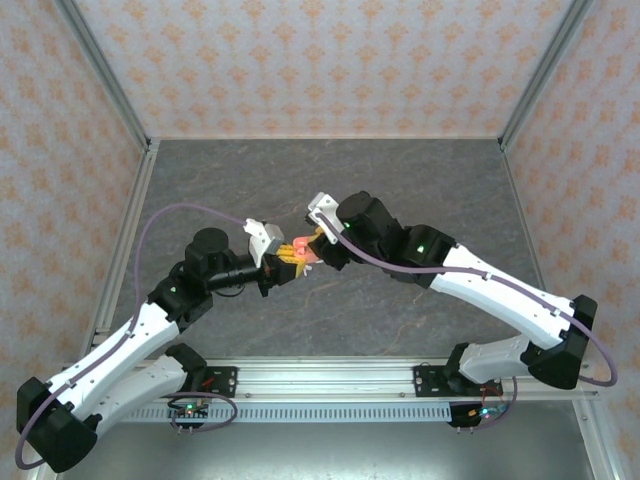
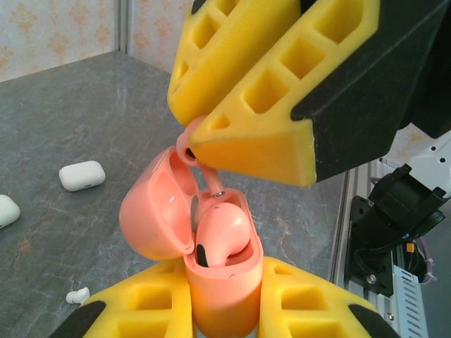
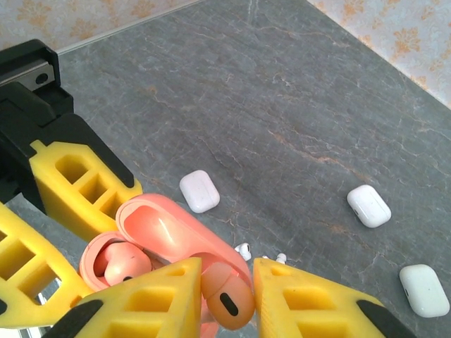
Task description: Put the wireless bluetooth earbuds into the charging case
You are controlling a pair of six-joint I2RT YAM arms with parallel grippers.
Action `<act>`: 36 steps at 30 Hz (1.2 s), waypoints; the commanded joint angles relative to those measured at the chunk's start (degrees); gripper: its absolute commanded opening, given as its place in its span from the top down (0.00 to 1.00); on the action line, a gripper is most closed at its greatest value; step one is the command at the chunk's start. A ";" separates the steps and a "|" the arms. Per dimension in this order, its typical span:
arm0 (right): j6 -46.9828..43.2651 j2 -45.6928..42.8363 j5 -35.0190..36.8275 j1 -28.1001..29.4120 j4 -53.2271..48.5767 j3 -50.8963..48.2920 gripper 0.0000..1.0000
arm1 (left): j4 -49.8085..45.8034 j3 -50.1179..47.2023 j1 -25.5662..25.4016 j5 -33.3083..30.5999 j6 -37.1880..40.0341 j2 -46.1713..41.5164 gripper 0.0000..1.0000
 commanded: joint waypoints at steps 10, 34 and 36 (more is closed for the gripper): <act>-0.47 -1.98 -1.01 0.49 1.44 -3.52 0.76 | 3.44 2.20 -0.54 0.41 -1.66 -0.42 1.00; 6.70 -7.74 -8.20 -3.61 5.14 -2.89 0.54 | 9.37 -1.84 -0.58 0.97 -0.99 -1.80 1.00; 8.21 -9.05 -10.63 -4.84 6.29 -3.20 0.48 | 9.58 -2.01 -0.59 0.59 -0.52 -2.07 1.00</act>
